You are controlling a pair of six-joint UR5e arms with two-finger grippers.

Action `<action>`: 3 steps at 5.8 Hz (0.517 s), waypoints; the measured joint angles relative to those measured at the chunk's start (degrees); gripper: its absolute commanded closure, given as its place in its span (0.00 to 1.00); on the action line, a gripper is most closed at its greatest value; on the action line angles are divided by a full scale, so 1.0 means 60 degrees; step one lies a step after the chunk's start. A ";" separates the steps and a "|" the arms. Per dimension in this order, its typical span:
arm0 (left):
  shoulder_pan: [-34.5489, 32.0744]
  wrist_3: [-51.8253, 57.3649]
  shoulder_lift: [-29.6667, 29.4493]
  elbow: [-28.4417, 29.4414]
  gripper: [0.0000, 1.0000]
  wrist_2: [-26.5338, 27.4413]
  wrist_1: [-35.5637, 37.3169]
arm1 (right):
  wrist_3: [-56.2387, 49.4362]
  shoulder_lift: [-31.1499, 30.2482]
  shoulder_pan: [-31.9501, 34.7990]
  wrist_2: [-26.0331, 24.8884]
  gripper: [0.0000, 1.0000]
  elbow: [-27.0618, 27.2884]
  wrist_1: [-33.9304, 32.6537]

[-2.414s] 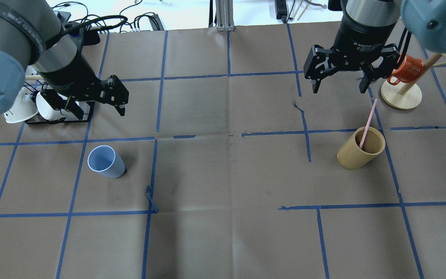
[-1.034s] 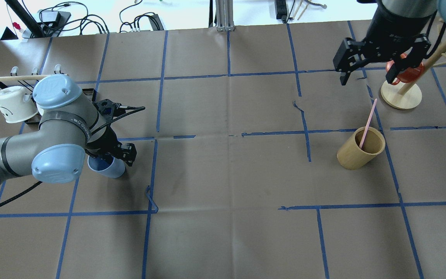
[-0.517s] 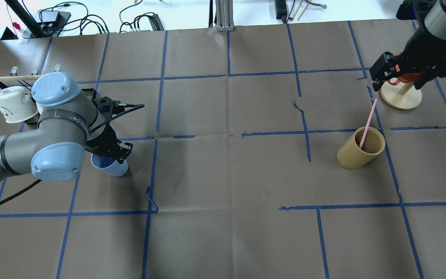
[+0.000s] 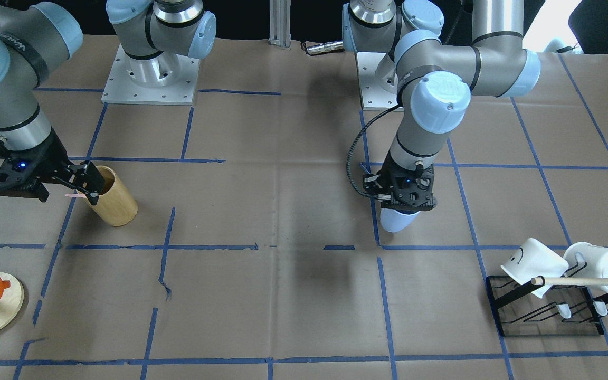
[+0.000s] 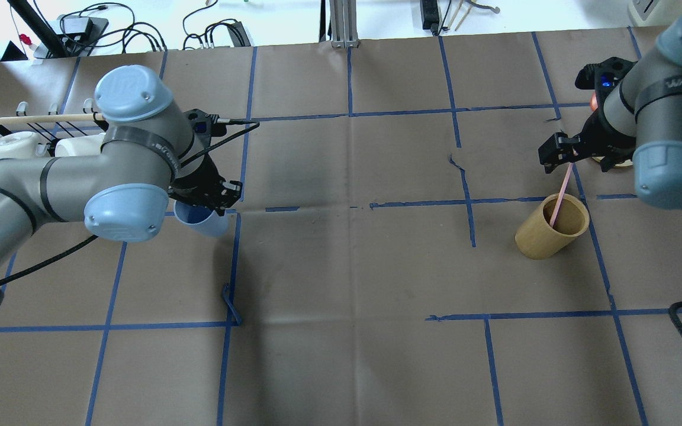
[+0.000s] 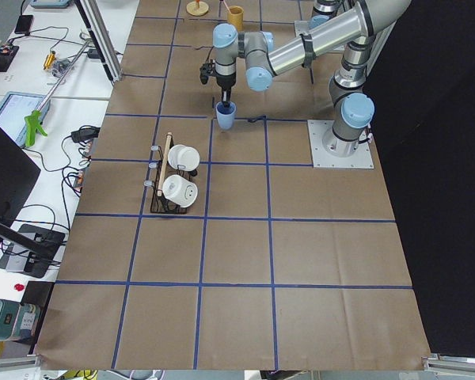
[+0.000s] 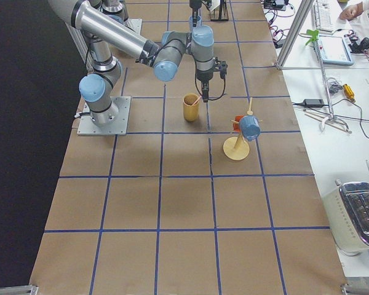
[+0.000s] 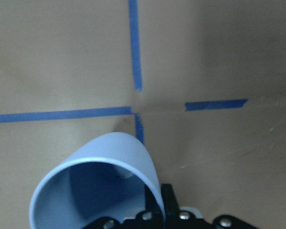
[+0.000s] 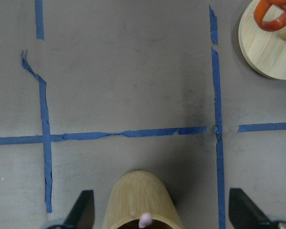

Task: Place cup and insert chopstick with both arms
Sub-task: 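Carry the blue cup to table center with left gripper while right reaches for chopstick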

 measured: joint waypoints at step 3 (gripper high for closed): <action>-0.2665 -0.3862 -0.2579 0.3043 0.93 -0.0051 -0.0118 | 0.0137 -0.0054 0.0005 0.0198 0.64 0.0313 -0.0603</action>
